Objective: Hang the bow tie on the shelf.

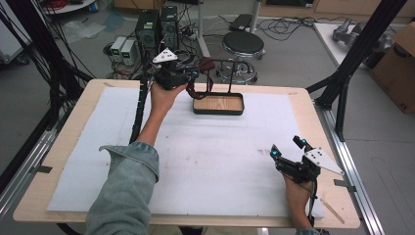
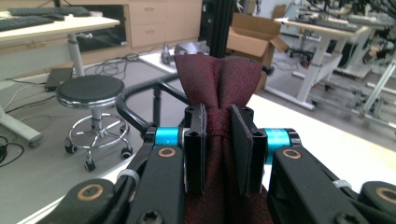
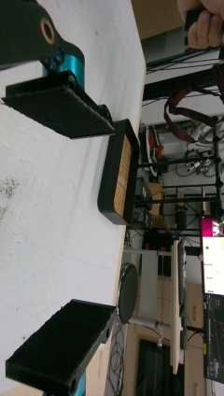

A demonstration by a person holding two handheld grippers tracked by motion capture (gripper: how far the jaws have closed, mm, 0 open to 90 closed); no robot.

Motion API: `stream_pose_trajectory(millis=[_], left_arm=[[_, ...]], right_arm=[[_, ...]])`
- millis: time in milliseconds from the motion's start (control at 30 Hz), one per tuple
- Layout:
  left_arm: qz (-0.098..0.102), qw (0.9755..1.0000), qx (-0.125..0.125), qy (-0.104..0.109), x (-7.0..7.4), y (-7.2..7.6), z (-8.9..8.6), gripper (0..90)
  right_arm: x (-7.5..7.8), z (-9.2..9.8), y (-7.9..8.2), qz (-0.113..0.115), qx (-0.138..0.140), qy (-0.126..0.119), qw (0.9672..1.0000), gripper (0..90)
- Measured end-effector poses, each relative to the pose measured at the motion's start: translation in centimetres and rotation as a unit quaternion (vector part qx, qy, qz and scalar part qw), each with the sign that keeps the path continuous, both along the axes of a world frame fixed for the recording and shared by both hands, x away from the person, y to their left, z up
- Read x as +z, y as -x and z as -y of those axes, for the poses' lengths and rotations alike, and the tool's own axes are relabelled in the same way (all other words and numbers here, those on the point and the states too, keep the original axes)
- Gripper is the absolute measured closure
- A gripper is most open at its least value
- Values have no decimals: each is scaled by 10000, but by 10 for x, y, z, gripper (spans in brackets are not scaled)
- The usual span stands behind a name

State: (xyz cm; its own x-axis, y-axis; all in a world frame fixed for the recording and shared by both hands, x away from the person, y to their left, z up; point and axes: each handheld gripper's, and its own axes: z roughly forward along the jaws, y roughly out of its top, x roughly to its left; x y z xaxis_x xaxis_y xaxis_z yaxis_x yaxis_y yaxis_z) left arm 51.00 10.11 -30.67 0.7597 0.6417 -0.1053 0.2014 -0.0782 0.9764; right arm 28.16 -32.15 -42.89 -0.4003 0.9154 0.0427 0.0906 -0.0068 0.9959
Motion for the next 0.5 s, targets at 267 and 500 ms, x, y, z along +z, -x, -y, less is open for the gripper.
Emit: stream_pose_trajectory(millis=[267,500], left_arm=[[-99,9996,259,45,2,-12,-5,756],[-184,9985,512,3,1,-16,-12,756]], right_arm=[[0,0,0,6,2,-12,10000,110],[0,0,0,-9,18,-17,10000,110]])
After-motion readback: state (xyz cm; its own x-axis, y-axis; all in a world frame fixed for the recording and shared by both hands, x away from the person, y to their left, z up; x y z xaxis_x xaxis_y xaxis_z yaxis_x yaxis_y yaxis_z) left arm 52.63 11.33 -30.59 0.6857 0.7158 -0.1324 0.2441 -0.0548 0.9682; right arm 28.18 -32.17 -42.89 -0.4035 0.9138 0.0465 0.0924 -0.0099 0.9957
